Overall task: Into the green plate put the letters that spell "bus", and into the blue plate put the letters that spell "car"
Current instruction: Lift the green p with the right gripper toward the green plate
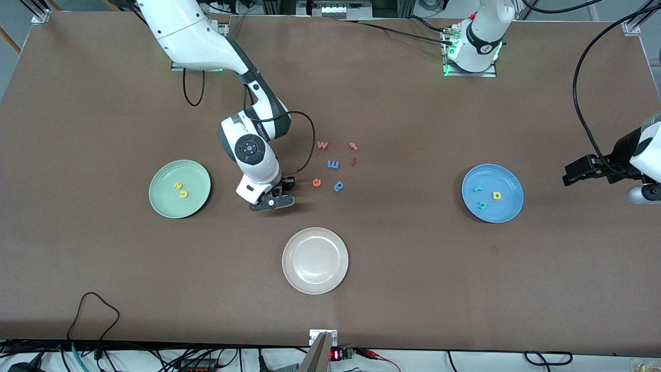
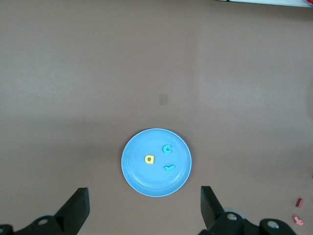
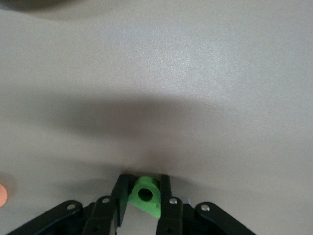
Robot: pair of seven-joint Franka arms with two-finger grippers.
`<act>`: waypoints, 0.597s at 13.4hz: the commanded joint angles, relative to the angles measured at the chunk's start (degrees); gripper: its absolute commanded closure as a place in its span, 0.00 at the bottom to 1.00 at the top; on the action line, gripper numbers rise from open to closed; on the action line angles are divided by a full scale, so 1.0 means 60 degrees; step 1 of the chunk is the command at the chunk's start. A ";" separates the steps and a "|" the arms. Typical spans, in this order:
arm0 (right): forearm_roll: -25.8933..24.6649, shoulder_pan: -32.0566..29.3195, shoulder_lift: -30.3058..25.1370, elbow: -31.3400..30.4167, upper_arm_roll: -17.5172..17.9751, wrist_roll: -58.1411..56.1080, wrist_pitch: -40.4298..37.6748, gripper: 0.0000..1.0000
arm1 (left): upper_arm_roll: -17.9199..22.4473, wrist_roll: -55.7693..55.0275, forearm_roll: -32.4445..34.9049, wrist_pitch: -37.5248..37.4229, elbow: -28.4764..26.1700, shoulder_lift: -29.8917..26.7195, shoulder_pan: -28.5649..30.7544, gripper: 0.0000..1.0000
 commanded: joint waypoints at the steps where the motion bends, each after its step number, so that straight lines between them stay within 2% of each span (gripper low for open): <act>1: 0.0039 0.0007 0.0070 0.0156 -0.0029 -0.0217 -0.0001 0.91 | 0.0048 0.0189 -0.0177 -0.0067 -0.0116 -0.0133 -0.0074 0.00; 4: 0.0010 -0.0329 -0.0792 0.0156 -0.0248 -0.0348 -0.0773 0.91 | 0.0063 0.0175 -0.0191 -0.0255 -0.0102 -0.0177 -0.0074 0.00; 8: -0.0064 -0.2040 -0.1657 -0.0120 -0.0264 -0.2615 -0.1991 0.91 | 0.0077 0.0175 -0.0177 -0.0286 -0.0102 -0.0191 -0.0001 0.00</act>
